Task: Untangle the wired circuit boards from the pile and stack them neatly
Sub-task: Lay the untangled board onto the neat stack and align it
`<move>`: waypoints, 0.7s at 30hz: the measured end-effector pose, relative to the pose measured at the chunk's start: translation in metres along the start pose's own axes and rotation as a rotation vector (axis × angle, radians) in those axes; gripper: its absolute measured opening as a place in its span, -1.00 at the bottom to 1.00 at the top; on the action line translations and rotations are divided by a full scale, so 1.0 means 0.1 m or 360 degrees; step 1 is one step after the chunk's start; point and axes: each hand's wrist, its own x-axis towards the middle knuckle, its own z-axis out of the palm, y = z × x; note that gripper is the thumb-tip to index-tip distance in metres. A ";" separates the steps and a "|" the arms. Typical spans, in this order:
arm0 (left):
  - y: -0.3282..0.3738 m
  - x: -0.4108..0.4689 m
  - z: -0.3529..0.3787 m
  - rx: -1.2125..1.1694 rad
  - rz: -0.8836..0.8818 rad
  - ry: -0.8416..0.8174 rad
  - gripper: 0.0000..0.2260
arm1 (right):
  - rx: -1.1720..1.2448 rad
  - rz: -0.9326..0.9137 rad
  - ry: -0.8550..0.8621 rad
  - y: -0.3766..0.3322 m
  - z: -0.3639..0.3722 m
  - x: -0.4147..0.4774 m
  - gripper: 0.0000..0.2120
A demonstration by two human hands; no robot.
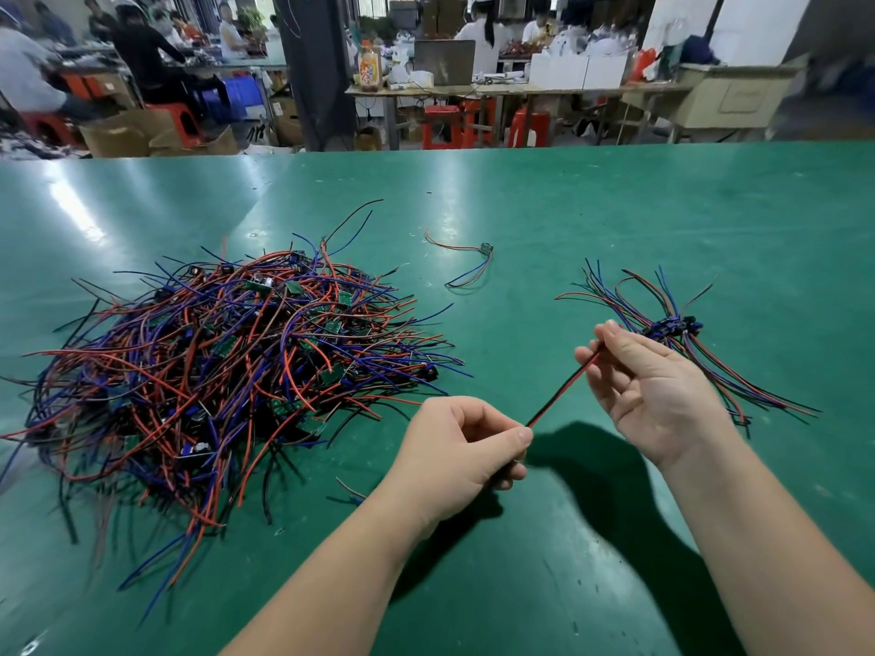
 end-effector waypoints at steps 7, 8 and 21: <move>-0.03 -0.01 0.01 0.0229 0.0100 0.0001 -0.84 | -0.0387 -0.0190 0.0166 0.06 -0.01 0.00 -0.83; -0.04 0.00 0.01 0.0267 0.0118 0.0007 -0.83 | -0.0429 -0.0224 0.0172 0.07 0.00 0.00 -0.82; 0.12 -0.02 -0.08 -0.0045 0.0158 0.0068 -0.89 | -0.0160 0.0174 -0.0329 0.05 0.06 -0.04 -0.76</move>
